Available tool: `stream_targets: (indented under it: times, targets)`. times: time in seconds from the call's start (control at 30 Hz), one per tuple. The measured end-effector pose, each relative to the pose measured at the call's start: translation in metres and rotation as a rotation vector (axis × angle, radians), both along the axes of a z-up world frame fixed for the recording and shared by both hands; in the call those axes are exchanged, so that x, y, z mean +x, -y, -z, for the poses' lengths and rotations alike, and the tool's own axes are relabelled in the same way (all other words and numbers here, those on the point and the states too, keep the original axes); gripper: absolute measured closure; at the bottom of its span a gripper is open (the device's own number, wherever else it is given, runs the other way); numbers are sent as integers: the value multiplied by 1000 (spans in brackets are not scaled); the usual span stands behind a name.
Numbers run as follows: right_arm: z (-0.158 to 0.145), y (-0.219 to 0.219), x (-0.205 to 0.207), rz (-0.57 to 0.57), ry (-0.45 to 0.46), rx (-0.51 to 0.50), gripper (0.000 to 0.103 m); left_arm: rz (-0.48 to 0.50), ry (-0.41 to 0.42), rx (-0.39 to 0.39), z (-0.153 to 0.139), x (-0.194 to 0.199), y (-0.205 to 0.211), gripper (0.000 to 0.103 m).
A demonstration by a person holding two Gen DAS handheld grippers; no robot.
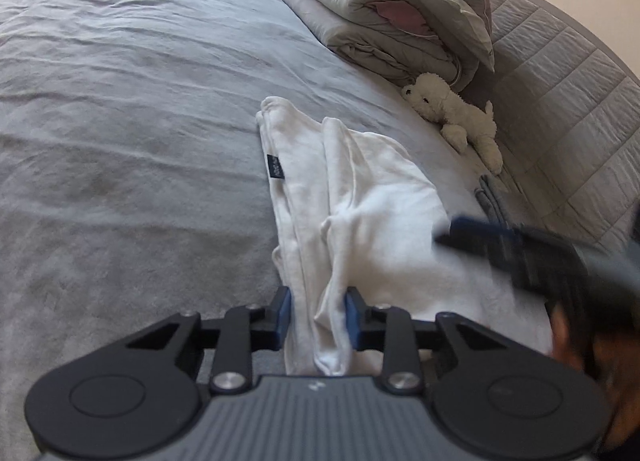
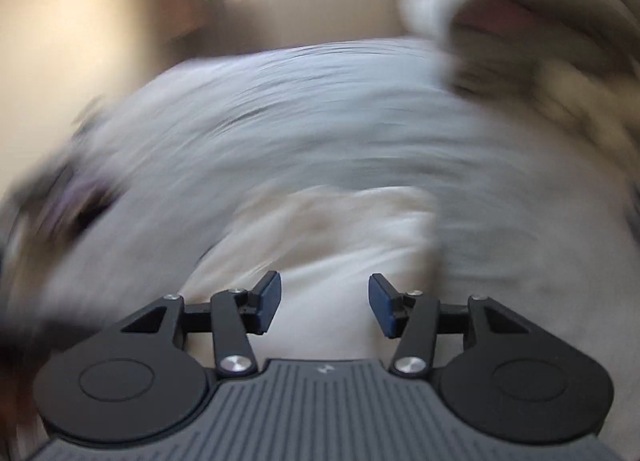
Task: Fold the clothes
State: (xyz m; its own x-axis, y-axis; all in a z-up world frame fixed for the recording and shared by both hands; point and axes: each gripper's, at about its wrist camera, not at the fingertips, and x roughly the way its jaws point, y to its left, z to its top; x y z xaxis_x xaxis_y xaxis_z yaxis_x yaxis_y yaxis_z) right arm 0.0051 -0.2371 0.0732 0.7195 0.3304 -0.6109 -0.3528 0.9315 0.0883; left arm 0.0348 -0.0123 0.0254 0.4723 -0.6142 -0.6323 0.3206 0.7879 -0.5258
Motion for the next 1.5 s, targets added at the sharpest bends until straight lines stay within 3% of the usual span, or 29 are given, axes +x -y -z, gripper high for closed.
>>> stream_targets:
  times: [0.07, 0.33, 0.37, 0.4, 0.43, 0.57, 0.67, 0.73, 0.93, 1.1, 1.23, 1.3, 1.37, 1.5]
  targets:
    - [0, -22, -21, -178, 27, -64, 50, 0, -11, -11, 1, 1, -1, 75]
    - [36, -86, -50, -437, 106, -389, 50, -15, -75, -54, 5, 6, -6, 62]
    - [39, -93, -53, -458, 117, -424, 57, -19, -82, -59, 4, 7, -7, 61]
    - [40, -94, -50, -439, 122, -426, 67, -26, -90, -65, 3, 7, -9, 59]
    - [37, -92, -45, -410, 106, -395, 90, -32, -95, -78, 2, 7, -11, 58]
    - [22, -83, -36, -325, 91, -261, 97, -63, -105, -161, -6, 7, -26, 49]
    - [11, -76, -31, -269, 89, -166, 97, -79, -106, -189, -10, 7, -31, 49]
    - [14, -81, -29, -248, 98, -164, 97, -72, -108, -186, -11, 6, -29, 48]
    - [41, -105, -35, -297, 85, -294, 95, -57, -129, -134, -4, 7, -22, 46]
    - [25, -92, -35, -269, 112, -179, 95, -60, -114, -137, -6, 4, -22, 45]
    - [43, -100, -31, -295, 57, -258, 94, -64, -97, -55, 0, 2, -15, 47]
    - [51, -108, -35, -309, 77, -308, 92, -67, -81, 4, 3, 1, -10, 58]
    - [51, -110, -35, -305, 79, -311, 91, -61, -39, 58, 3, -1, -4, 62]
    - [48, -107, -36, -339, 68, -315, 87, -50, -10, 81, 2, -1, -3, 64]
